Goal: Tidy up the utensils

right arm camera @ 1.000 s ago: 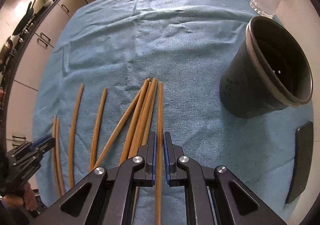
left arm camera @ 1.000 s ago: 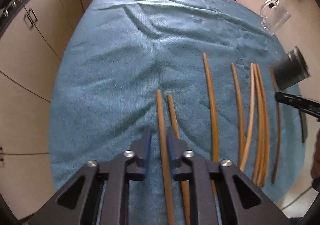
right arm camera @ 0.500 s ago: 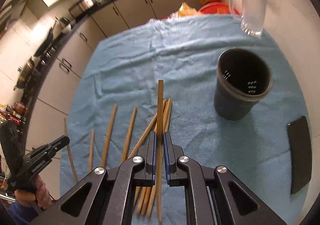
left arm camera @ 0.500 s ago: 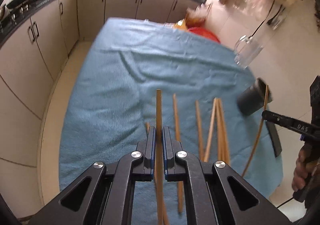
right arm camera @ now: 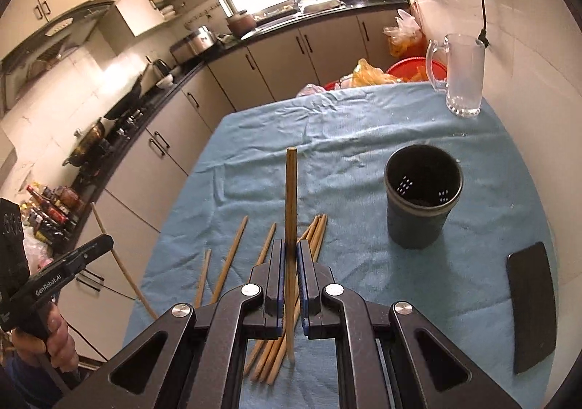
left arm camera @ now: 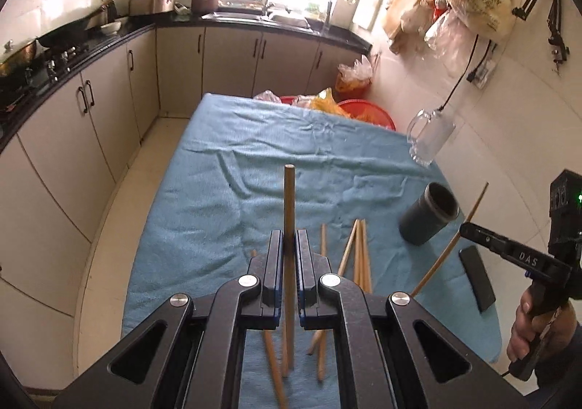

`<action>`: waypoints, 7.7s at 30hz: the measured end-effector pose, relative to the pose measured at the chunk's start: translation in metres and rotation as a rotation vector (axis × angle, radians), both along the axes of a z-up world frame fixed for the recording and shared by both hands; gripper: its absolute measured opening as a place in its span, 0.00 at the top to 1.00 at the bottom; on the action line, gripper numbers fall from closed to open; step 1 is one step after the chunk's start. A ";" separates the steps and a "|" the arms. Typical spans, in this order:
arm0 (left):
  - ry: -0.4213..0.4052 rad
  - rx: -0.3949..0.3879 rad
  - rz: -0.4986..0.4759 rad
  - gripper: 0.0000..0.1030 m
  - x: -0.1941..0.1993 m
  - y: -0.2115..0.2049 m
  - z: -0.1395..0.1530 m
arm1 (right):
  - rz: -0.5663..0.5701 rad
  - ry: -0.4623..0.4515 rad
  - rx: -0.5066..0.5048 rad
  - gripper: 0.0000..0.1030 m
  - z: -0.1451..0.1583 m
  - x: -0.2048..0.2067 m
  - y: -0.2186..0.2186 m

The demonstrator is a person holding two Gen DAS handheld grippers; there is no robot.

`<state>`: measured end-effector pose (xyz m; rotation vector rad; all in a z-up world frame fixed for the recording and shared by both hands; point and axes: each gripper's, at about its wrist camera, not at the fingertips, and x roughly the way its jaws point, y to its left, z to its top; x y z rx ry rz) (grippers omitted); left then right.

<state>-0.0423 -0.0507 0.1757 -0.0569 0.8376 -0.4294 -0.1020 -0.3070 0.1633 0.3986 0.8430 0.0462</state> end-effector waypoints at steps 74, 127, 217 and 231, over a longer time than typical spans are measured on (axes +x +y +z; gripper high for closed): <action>-0.036 -0.052 -0.130 0.68 0.064 -0.194 0.067 | -0.229 -0.101 0.084 0.74 0.045 0.005 -0.176; 0.341 0.034 -0.037 0.66 0.020 0.007 -0.109 | 0.090 0.415 -0.011 0.85 -0.141 0.084 0.036; -0.096 -0.028 0.026 0.94 -0.018 -0.047 0.022 | -0.024 -0.088 0.022 0.93 0.011 -0.037 -0.053; -0.151 -0.039 -0.086 0.94 -0.019 -0.099 0.053 | -0.113 -0.179 0.029 0.93 0.046 -0.065 -0.086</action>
